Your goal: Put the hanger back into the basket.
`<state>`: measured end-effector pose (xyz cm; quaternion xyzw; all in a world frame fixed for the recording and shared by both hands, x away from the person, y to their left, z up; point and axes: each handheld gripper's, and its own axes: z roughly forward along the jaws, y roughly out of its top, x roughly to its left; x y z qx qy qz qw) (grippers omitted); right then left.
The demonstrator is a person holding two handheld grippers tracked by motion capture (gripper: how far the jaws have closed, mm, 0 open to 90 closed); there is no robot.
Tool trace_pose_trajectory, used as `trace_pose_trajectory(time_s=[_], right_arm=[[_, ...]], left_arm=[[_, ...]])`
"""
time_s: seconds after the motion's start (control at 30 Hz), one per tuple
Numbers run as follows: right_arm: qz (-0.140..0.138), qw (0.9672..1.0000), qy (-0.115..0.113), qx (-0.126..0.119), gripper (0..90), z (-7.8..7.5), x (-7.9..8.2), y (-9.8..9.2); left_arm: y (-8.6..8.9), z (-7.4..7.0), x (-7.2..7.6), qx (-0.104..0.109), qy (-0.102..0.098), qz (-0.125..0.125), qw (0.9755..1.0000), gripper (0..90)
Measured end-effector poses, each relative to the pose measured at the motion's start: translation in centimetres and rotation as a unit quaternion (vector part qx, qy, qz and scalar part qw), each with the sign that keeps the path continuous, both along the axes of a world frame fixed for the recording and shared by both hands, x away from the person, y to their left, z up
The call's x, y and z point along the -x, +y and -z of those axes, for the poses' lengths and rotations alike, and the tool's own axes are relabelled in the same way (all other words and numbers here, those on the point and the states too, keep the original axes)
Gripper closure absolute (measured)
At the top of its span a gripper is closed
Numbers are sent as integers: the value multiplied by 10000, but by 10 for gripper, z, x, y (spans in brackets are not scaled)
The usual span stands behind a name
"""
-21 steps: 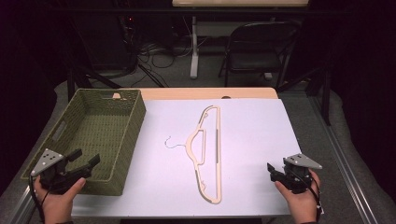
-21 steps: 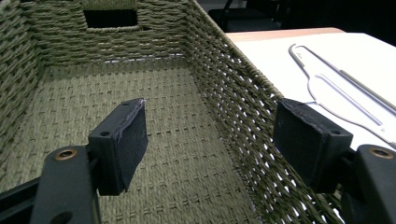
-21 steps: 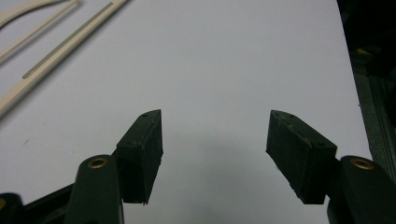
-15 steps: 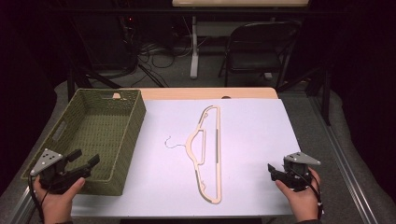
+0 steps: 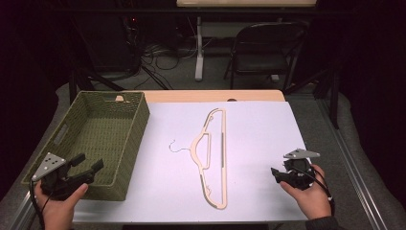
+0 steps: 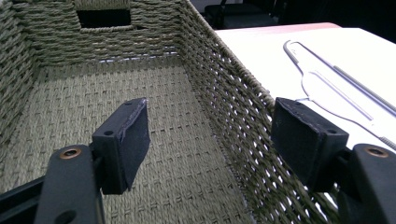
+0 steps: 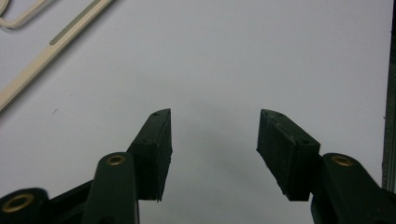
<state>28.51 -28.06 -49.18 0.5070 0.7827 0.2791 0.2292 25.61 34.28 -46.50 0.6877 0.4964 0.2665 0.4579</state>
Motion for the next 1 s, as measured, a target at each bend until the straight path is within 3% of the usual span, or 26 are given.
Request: trace_pose_trajectory(time_s=[0.23,0.43,0.63,0.9,0.93,1.0], right_arm=[[-140,9998,83,85,449,-26,-18,11],[-433,9990,134,19,461,-48,-39,35],[-583,9982,68,82,460,-55,-53,55],[-736,9971,160,101,460,-62,-69,77],[-756,9966,281,139,460,-64,-71,79],[-786,9964,293,152,460,-63,-77,85]], left_arm=[[-6,-10,-8,-49,-15,100,9999,291],[-12,-16,-16,-82,-8,181,9998,297],[-17,-23,-24,-138,-13,263,9996,299],[-22,-26,-30,-127,-85,334,9993,310],[-22,-25,-30,-116,-79,342,9993,310],[-24,-23,-31,-161,-30,410,9990,312]])
